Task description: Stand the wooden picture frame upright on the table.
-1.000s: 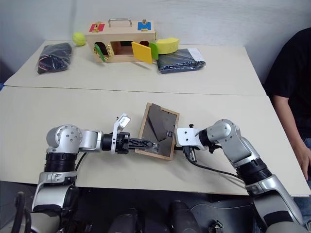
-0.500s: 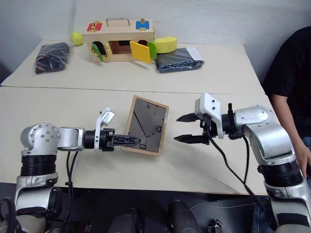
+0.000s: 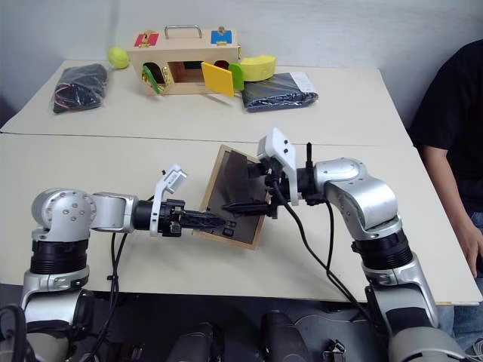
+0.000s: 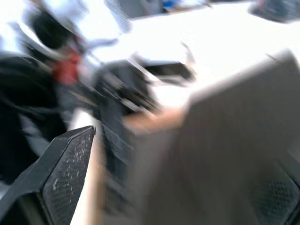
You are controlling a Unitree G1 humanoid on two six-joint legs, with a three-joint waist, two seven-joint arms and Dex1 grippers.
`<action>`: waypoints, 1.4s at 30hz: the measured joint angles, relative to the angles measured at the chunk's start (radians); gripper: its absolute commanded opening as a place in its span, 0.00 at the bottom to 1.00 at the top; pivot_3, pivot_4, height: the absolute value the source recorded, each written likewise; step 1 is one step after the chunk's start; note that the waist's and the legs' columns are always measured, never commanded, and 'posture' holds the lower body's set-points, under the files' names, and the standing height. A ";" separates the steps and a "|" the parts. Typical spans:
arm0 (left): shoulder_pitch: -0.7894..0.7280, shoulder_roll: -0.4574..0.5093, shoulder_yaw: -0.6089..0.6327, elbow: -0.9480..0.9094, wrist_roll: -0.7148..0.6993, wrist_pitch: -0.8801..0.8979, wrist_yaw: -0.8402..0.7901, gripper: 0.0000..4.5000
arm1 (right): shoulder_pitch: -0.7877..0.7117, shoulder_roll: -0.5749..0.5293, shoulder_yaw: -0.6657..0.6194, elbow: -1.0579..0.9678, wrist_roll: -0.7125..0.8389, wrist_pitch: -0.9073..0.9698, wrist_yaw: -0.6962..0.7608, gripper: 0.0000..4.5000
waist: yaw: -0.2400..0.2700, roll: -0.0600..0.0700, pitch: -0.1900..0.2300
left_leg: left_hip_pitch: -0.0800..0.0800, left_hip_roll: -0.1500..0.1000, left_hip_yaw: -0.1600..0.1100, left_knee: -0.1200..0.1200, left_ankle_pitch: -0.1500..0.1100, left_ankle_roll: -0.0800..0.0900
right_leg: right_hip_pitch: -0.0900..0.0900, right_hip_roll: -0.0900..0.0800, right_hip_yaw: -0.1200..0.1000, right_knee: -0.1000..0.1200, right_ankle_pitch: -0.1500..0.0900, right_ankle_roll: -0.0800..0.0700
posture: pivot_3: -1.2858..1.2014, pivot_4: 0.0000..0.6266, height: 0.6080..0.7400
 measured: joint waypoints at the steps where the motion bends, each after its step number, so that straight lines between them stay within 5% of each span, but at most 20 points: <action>1: 0.000 0.004 -0.002 0.006 0.008 -0.015 -0.010 0.29 | 0.000 -0.011 -0.009 -0.004 0.015 0.017 -0.004 1.00 | 0.000 0.000 0.000 | 0.000 0.000 0.000 0.000 0.000 0.000 | 0.000 0.000 0.000 0.000 0.000 0.000 | 0.52 0.24 1.00; 5: 0.000 0.033 -0.002 0.050 0.047 -0.037 -0.021 0.29 | 0.027 -0.145 -0.050 -0.025 -0.017 -0.023 -0.008 1.00 | 0.003 0.000 0.000 | -0.003 0.000 -0.001 0.000 0.000 0.001 | -0.002 0.000 -0.001 -0.001 0.000 0.000 | 0.52 0.24 1.00; 14: -0.010 0.043 0.010 0.059 0.050 -0.009 -0.050 0.29 | 0.298 -0.298 -0.055 0.062 -0.361 -0.691 -0.015 1.00 | 0.008 0.000 0.000 | -0.011 0.000 0.002 0.002 0.000 0.001 | -0.010 0.001 0.002 0.001 0.000 0.000 | 0.52 0.24 1.00; 17: -0.037 0.046 0.038 0.062 0.044 0.037 -0.054 0.29 | 0.294 -0.267 -0.016 0.276 -0.719 -1.326 -0.282 1.00 | -0.007 -0.002 0.001 | -0.009 -0.001 0.004 0.003 0.001 0.001 | -0.010 0.001 0.004 0.003 0.000 0.001 | 0.52 0.24 1.00; 22: -0.085 0.055 0.062 0.070 -0.010 0.065 -0.059 0.29 | 0.160 -0.189 0.067 0.499 -1.145 -1.763 -0.686 1.00 | -0.025 -0.002 0.001 | -0.007 0.000 0.006 0.002 0.002 -0.001 | -0.012 0.002 0.006 0.008 -0.001 -0.001 | 0.52 0.24 1.00; 28: -0.089 0.095 0.059 0.104 -0.106 0.070 -0.045 0.29 | -0.023 -0.116 0.159 0.697 -1.516 -1.812 -1.167 1.00 | -0.043 -0.003 0.002 | -0.007 0.000 0.006 0.002 0.003 -0.003 | -0.014 0.002 0.005 0.012 -0.002 -0.003 | 0.52 0.24 1.00; 36: -0.090 0.100 0.072 0.103 -0.150 0.077 -0.007 0.29 | -0.133 -0.083 0.259 0.828 -1.635 -1.837 -1.455 0.52 | -0.042 -0.003 0.002 | -0.008 0.000 0.006 0.003 0.004 -0.004 | -0.015 0.001 0.005 0.014 -0.002 -0.004 | 0.52 0.24 1.00; 39: -0.089 0.101 0.100 0.104 -0.150 0.078 -0.017 0.29 | -0.182 -0.078 0.290 0.878 -1.642 -1.840 -1.512 0.46 | -0.043 -0.003 0.002 | -0.007 0.000 0.006 0.002 0.004 -0.004 | -0.015 0.002 0.005 0.014 -0.002 -0.004 | 0.52 0.24 1.00; 42: -0.089 0.116 0.100 0.087 -0.160 0.072 -0.026 0.51 | -0.221 -0.065 0.309 0.933 -1.627 -1.855 -1.512 0.43 | -0.048 -0.003 0.002 | -0.007 0.001 0.006 0.002 0.004 -0.005 | -0.014 0.003 0.005 0.014 -0.003 -0.005 | 0.52 0.24 1.00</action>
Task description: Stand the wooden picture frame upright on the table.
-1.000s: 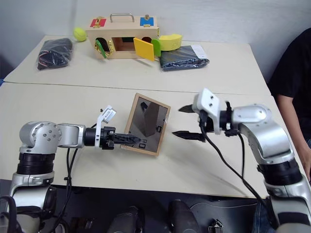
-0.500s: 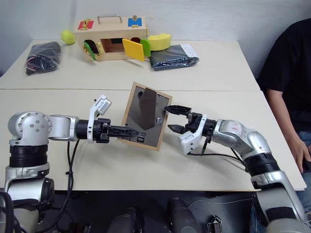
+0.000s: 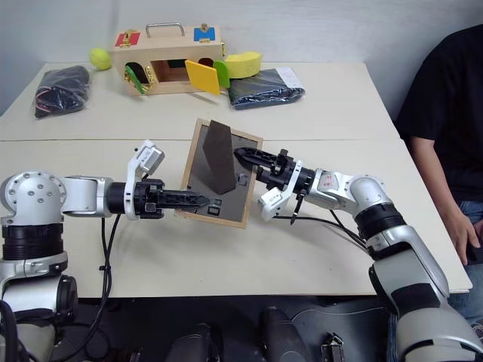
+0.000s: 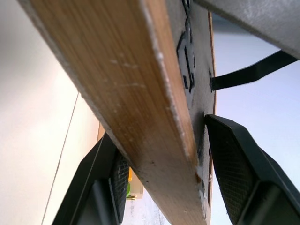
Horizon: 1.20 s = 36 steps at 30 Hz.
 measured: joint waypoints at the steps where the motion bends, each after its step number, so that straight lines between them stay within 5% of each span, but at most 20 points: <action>1: 0.005 0.022 -0.005 -0.002 -0.006 -0.002 -0.001 0.57 | -0.010 0.012 0.010 0.016 0.009 -0.003 0.008 0.37 | -0.005 0.000 0.000 | 0.000 0.000 0.000 0.000 0.000 0.000 | -0.001 0.000 0.000 0.000 0.000 0.000 | 0.52 0.24 1.00; 3: 0.030 0.104 0.003 -0.020 -0.033 -0.009 -0.022 0.72 | -0.013 0.024 0.035 0.032 0.021 -0.018 0.030 0.28 | -0.017 0.000 0.000 | -0.001 0.000 0.000 -0.001 0.000 -0.001 | -0.001 0.000 0.000 0.001 0.000 -0.001 | 0.52 0.24 1.00; 7: 0.105 0.240 0.055 -0.086 -0.043 -0.008 -0.072 0.97 | -0.016 0.004 0.036 0.052 0.045 -0.029 0.056 0.28 | -0.022 0.000 0.000 | -0.001 0.000 0.000 -0.001 0.000 -0.001 | -0.002 0.000 0.000 0.001 0.000 -0.001 | 0.52 0.24 1.00; 10: 0.177 0.334 0.144 -0.149 -0.053 -0.018 -0.120 1.00 | -0.023 -0.007 0.037 0.054 0.066 -0.048 0.082 0.28 | -0.024 0.000 0.000 | -0.001 0.000 0.000 -0.001 0.000 -0.001 | -0.002 0.000 0.001 0.002 -0.001 -0.001 | 0.52 0.24 1.00; 13: 0.364 0.407 0.416 -0.349 -0.086 -0.085 -0.223 1.00 | -0.028 -0.023 0.045 0.085 0.208 -0.119 0.222 0.28 | -0.025 -0.001 0.000 | -0.002 0.000 -0.001 -0.001 0.000 -0.001 | -0.002 0.000 0.000 0.001 -0.001 -0.001 | 0.52 0.24 1.00; 17: 0.489 0.380 0.556 -0.516 -0.084 -0.201 -0.248 1.00 | 0.041 -0.031 0.099 0.051 0.701 -0.075 0.638 0.28 | -0.013 -0.001 0.000 | 0.004 0.000 -0.004 0.000 0.000 0.000 | 0.007 0.000 -0.002 -0.001 -0.001 -0.001 | 0.52 0.24 1.00; 18: 0.538 0.348 0.571 -0.552 -0.066 -0.255 -0.237 1.00 | 0.106 -0.039 0.141 -0.082 0.991 0.034 0.897 0.28 | -0.006 -0.001 0.000 | 0.004 0.000 -0.005 0.000 0.000 0.001 | 0.007 0.000 -0.003 0.000 0.000 -0.001 | 0.52 0.24 1.00; 21: 0.591 0.332 0.572 -0.588 -0.049 -0.313 -0.232 1.00 | 0.176 -0.038 0.143 -0.269 1.308 0.313 1.181 0.28 | 0.003 -0.001 0.000 | 0.002 0.000 -0.006 0.001 -0.001 0.001 | 0.007 -0.001 -0.004 0.000 0.000 0.000 | 0.52 0.24 1.00; 25: 0.638 0.332 0.571 -0.631 -0.020 -0.399 -0.223 1.00 | 0.211 -0.031 0.069 -0.445 1.651 0.867 1.371 0.28 | 0.011 -0.001 0.000 | 0.001 0.000 -0.009 0.001 -0.001 0.002 | 0.006 -0.002 -0.006 -0.002 0.000 -0.001 | 0.52 0.24 1.00; 35: 0.650 0.339 0.511 -0.620 0.069 -0.540 -0.179 1.00 | 0.210 0.107 -0.054 -0.376 1.746 1.522 1.388 0.28 | 0.009 -0.001 0.000 | -0.002 0.000 -0.009 -0.001 -0.001 0.002 | 0.003 -0.002 -0.006 -0.004 0.000 -0.001 | 0.52 0.24 1.00; 36: 0.650 0.342 0.507 -0.619 0.069 -0.546 -0.178 1.00 | 0.210 0.115 -0.066 -0.378 1.740 1.542 1.398 0.36 | 0.008 -0.001 0.000 | -0.002 0.000 -0.009 -0.001 -0.001 0.002 | 0.003 -0.002 -0.006 -0.004 0.000 -0.001 | 0.52 0.24 1.00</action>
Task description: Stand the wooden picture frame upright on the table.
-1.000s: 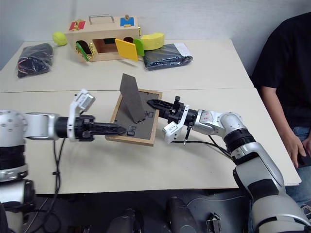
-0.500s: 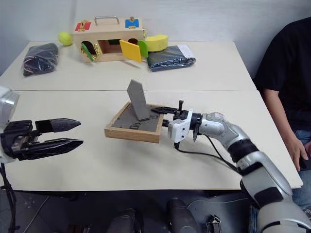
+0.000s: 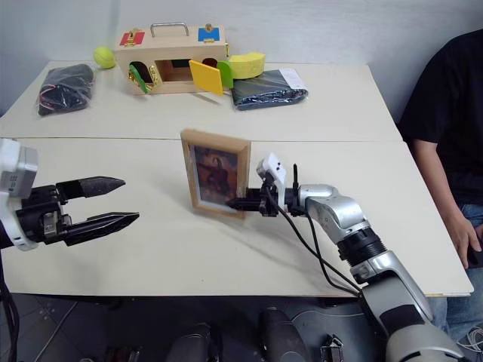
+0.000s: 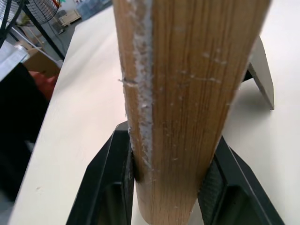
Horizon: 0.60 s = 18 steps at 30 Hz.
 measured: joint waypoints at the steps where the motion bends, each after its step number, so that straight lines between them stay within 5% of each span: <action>1: 0.000 0.005 -0.002 0.000 0.000 -0.007 0.000 1.00 | 0.000 0.001 -0.004 -0.003 -0.012 0.016 0.012 0.44 | 0.000 0.000 0.000 | 0.000 0.000 0.000 0.000 0.000 0.000 | 0.000 0.000 0.000 0.000 0.000 0.000 | 0.52 0.24 1.00; 9: -0.006 0.027 -0.022 0.042 0.005 -0.040 -0.006 1.00 | 0.033 -0.014 -0.044 -0.102 -0.061 0.127 0.076 1.00 | 0.002 0.000 0.000 | 0.000 0.000 0.000 0.000 0.000 0.000 | 0.000 0.000 0.000 0.000 0.000 0.000 | 0.52 0.24 1.00; 12: -0.013 0.027 -0.053 0.053 0.001 -0.044 -0.017 1.00 | 0.061 -0.081 -0.072 -0.181 -0.091 0.126 0.095 1.00 | 0.003 0.000 0.000 | 0.000 -0.001 0.000 0.000 0.000 0.000 | 0.000 0.000 0.000 -0.001 0.000 0.000 | 0.52 0.24 1.00; 18: -0.027 0.031 -0.093 0.088 0.038 -0.098 -0.038 1.00 | 0.137 -0.404 -0.233 -0.280 -0.111 0.047 0.304 1.00 | 0.029 0.000 0.000 | 0.000 -0.001 0.000 -0.001 -0.001 0.002 | 0.001 -0.001 0.000 -0.003 0.000 0.000 | 0.52 0.24 1.00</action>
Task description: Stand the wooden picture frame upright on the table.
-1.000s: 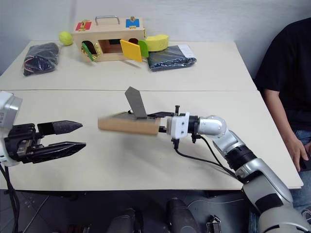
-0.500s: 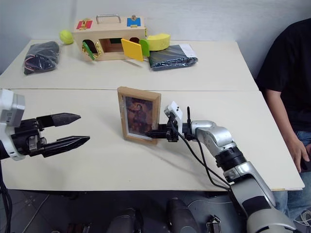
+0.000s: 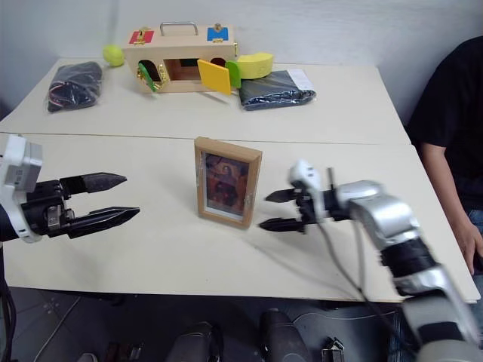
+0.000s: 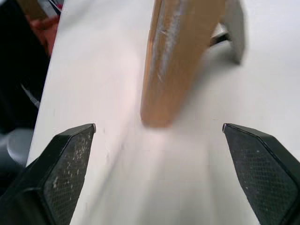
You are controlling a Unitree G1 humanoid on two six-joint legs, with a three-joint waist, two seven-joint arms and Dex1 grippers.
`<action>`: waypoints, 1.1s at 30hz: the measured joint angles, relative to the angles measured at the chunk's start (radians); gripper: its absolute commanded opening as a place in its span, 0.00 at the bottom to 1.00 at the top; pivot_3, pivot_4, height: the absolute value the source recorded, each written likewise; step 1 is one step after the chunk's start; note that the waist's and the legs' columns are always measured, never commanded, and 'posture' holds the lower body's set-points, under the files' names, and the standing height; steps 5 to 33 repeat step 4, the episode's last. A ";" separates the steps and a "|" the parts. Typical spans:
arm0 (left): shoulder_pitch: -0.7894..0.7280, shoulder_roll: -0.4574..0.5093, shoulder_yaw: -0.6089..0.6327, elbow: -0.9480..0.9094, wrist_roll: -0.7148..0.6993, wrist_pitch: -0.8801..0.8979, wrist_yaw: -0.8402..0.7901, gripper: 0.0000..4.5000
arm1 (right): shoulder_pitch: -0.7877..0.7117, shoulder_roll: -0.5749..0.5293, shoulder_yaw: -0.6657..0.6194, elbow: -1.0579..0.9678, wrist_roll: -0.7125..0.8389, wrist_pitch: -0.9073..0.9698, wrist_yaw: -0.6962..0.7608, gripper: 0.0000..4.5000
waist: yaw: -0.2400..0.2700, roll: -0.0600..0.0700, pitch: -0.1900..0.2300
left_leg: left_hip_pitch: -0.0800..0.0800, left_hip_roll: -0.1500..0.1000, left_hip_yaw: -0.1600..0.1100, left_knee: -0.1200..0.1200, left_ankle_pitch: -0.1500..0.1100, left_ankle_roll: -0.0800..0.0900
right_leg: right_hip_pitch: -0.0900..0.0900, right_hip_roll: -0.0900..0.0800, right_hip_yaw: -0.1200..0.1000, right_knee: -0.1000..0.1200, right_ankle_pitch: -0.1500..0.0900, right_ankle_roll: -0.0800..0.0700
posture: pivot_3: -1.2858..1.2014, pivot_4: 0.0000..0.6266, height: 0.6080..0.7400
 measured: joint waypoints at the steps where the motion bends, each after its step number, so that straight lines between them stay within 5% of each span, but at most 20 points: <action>1: -0.019 0.000 -0.013 0.011 0.003 -0.010 -0.004 1.00 | -0.002 -0.042 -0.052 -0.008 0.035 0.012 0.045 1.00 | 0.000 0.000 0.000 | 0.001 0.000 0.000 0.000 0.000 0.000 | 0.000 0.000 0.000 0.000 0.000 0.000 | 0.52 0.24 1.00; 4: -0.062 0.000 -0.034 0.040 0.007 -0.028 -0.005 1.00 | -0.004 -0.114 -0.163 -0.040 0.124 0.079 0.119 1.00 | -0.005 0.000 0.000 | 0.002 0.001 0.000 -0.001 0.000 0.000 | 0.000 0.002 0.001 0.001 0.000 0.000 | 0.52 0.24 1.00; 33: -0.062 0.000 -0.034 0.040 0.007 -0.028 -0.005 1.00 | -0.004 -0.114 -0.163 -0.040 0.124 0.079 0.119 1.00 | -0.005 0.000 0.000 | 0.002 0.001 0.000 -0.001 0.000 0.000 | 0.000 0.002 0.001 0.001 0.000 0.000 | 0.52 0.24 1.00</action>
